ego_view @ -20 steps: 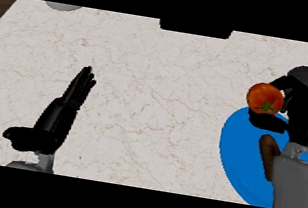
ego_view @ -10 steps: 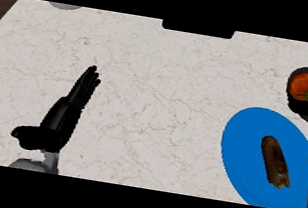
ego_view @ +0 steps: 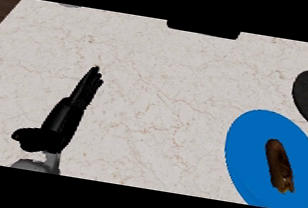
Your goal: Pick the tomato from the plate and place it in the pan
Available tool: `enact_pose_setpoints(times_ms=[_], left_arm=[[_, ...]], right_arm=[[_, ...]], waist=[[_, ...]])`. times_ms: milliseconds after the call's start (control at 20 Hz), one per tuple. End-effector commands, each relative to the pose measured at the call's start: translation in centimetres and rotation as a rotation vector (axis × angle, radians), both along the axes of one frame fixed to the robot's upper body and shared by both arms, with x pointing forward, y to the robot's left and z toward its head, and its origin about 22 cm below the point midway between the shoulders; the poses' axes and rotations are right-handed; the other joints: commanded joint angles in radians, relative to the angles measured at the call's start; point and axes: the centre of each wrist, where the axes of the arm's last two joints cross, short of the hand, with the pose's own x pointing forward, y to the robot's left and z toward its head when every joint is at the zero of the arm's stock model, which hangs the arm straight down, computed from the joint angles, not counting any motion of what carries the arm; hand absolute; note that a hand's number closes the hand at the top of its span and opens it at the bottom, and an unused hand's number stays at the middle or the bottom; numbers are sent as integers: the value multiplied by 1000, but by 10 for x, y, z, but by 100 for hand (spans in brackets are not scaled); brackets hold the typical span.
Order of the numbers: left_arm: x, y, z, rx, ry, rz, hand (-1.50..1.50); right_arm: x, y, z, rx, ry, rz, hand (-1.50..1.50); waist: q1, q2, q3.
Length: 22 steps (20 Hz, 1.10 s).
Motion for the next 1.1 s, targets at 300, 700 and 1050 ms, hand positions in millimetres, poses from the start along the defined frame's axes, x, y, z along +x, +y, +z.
enact_pose_setpoints(times_ms=[300,700,1050], left_arm=[[7,-20,2,0,-14,-26,0],[11,-21,11,1,-40,-68,0],[11,-16,8,8,-25,-55,0]], right_arm=[[-5,-55,12,19,-64,-50,150],[-9,-45,-20,279,426,138,-150],[1,-44,-5,329,155,202,-150]], waist=[[24,14,3],[63,29,7],[48,25,9]])
